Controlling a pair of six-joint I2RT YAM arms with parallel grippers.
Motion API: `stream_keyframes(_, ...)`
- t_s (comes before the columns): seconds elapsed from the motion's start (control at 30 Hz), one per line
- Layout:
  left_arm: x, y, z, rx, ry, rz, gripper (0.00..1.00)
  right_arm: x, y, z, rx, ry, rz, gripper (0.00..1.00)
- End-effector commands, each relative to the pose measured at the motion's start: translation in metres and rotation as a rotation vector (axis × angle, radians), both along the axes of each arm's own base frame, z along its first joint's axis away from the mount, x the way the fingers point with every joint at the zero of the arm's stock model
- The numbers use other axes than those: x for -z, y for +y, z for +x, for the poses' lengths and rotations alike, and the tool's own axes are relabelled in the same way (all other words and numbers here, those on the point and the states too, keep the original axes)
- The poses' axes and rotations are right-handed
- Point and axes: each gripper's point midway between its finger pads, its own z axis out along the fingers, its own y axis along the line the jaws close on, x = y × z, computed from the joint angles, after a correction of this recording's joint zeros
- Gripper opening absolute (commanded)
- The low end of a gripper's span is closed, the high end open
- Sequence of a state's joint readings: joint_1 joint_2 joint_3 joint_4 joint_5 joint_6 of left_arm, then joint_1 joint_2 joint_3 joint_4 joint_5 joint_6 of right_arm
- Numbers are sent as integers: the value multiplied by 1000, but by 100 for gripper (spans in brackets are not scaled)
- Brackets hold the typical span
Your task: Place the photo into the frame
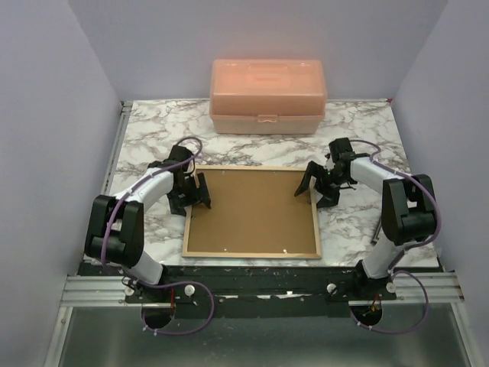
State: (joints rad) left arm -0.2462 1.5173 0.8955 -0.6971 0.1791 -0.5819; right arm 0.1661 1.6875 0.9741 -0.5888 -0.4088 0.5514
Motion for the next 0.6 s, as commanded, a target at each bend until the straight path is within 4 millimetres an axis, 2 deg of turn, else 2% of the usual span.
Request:
stream_keyframes(0.0,-33,-24,50,36,-106,-145,83,1,31,38,-29,-40,94,97)
stream_keyframes(0.13,-35,-15,66,23,-111,-127,83,-11,41,70,-4,-74,129,97)
stream_keyframes(0.23,-34,-4,68,0,-108,-92,83,-13,35,76,6,-87,87,97)
stream_keyframes(0.37,-41,18,64,-25,-134,-4,85,-7,17,61,8,-82,-11,99)
stream_keyframes(0.57,-74,44,51,-52,-243,112,93,-8,-6,26,21,-81,-110,100)
